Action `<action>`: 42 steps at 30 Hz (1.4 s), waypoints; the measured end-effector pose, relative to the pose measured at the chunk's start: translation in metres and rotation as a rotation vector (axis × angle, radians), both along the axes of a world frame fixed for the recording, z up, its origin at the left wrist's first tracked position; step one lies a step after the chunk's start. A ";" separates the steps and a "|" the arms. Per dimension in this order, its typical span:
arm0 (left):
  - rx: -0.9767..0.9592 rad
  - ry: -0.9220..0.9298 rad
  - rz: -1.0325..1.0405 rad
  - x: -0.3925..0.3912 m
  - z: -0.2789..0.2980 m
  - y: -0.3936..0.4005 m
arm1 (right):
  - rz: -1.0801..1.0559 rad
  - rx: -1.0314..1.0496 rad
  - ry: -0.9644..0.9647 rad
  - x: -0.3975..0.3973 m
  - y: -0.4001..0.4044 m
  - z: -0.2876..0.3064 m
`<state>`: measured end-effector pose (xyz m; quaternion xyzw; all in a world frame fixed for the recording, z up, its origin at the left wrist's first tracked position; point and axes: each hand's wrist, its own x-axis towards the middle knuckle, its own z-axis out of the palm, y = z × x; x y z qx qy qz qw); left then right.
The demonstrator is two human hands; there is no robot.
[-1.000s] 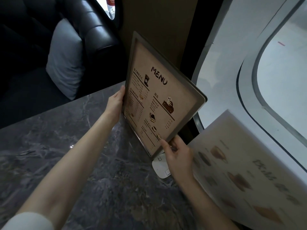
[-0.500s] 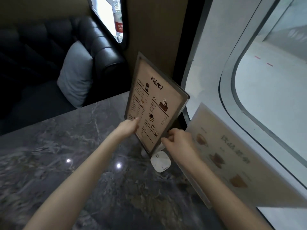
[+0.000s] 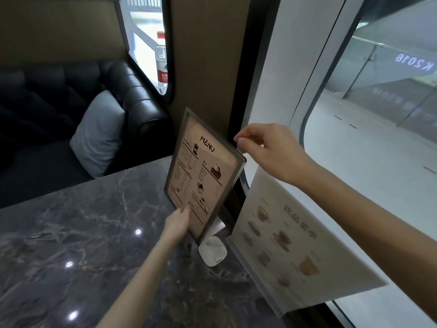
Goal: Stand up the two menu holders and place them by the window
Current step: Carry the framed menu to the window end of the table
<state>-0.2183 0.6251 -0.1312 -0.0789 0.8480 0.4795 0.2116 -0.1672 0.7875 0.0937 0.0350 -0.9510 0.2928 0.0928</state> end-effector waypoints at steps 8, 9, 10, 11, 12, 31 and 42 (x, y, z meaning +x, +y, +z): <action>0.568 -0.153 0.277 0.008 -0.043 0.011 | -0.023 -0.117 -0.505 -0.037 0.016 -0.026; 0.649 -0.188 0.335 0.006 -0.047 0.011 | -0.021 -0.155 -0.517 -0.038 0.017 -0.027; 0.716 -0.208 0.371 0.004 -0.048 0.012 | -0.023 -0.187 -0.514 -0.039 0.018 -0.029; 0.767 -0.212 0.389 0.002 -0.048 0.014 | -0.027 -0.213 -0.504 -0.040 0.019 -0.030; 0.807 -0.208 0.391 0.000 -0.048 0.016 | -0.031 -0.232 -0.491 -0.040 0.020 -0.031; 0.908 -0.167 0.393 -0.008 -0.057 0.028 | -0.175 -0.240 -0.362 -0.050 0.018 -0.038; 0.959 -0.274 0.388 -0.015 -0.052 0.046 | -0.219 -0.267 -0.383 -0.054 0.034 -0.036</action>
